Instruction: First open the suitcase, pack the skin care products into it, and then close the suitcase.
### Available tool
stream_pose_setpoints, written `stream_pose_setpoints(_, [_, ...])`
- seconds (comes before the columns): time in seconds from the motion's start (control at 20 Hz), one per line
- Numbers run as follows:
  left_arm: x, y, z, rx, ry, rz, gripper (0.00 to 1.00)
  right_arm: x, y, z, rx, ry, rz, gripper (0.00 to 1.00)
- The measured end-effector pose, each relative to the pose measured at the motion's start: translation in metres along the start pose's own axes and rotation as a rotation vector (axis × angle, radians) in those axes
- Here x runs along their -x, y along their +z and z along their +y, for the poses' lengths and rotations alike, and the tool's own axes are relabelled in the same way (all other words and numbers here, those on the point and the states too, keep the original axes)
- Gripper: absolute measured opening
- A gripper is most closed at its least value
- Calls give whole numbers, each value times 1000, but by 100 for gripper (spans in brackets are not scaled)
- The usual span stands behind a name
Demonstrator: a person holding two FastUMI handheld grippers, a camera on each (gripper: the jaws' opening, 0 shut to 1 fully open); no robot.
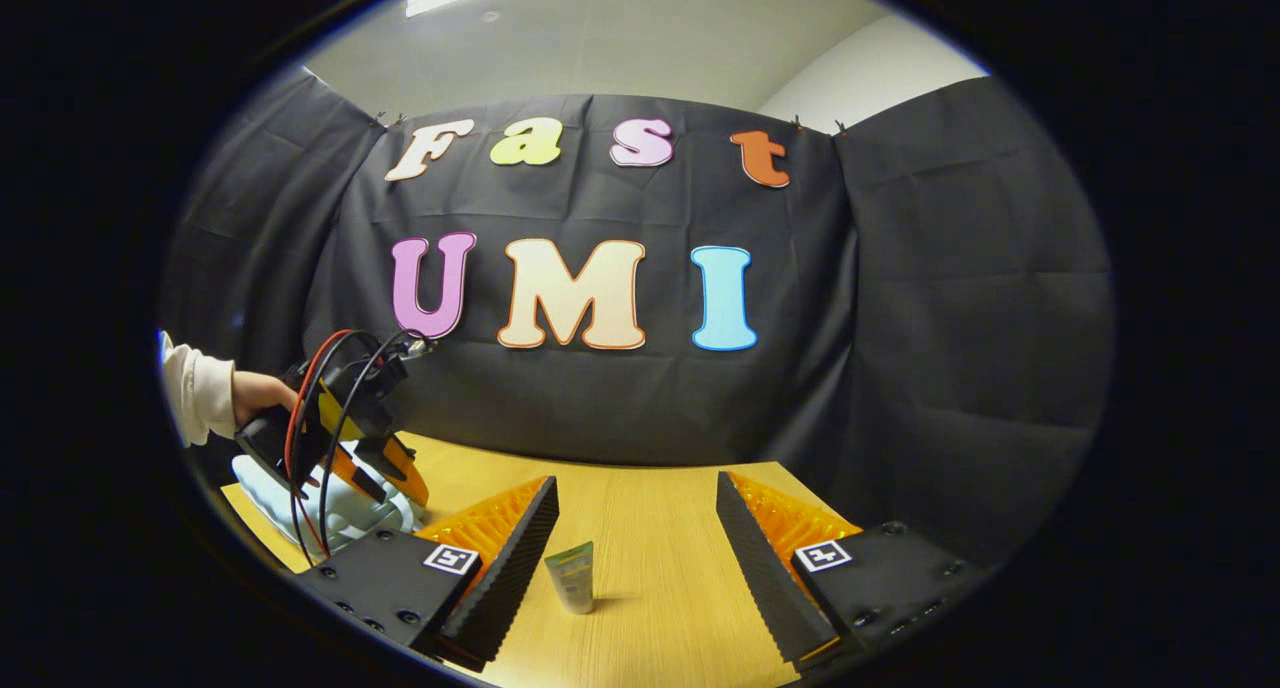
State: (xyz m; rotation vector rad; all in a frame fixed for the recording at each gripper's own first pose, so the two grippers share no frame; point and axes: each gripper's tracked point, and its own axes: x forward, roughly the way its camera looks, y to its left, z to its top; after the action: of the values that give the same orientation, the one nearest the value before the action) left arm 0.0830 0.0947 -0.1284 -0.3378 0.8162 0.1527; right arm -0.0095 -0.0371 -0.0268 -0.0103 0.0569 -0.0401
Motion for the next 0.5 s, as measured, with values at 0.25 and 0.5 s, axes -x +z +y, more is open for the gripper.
stream_pose_setpoints(0.25, [-18, -20, 13, 3, 58, 107, 72, -6, -4, -4, -5, -7, 10, 98])
stream_pose_setpoints(0.5, [-36, -28, 16, 2, 87, 166, 61, -10, -9, -10, 9, -10, 24, 98])
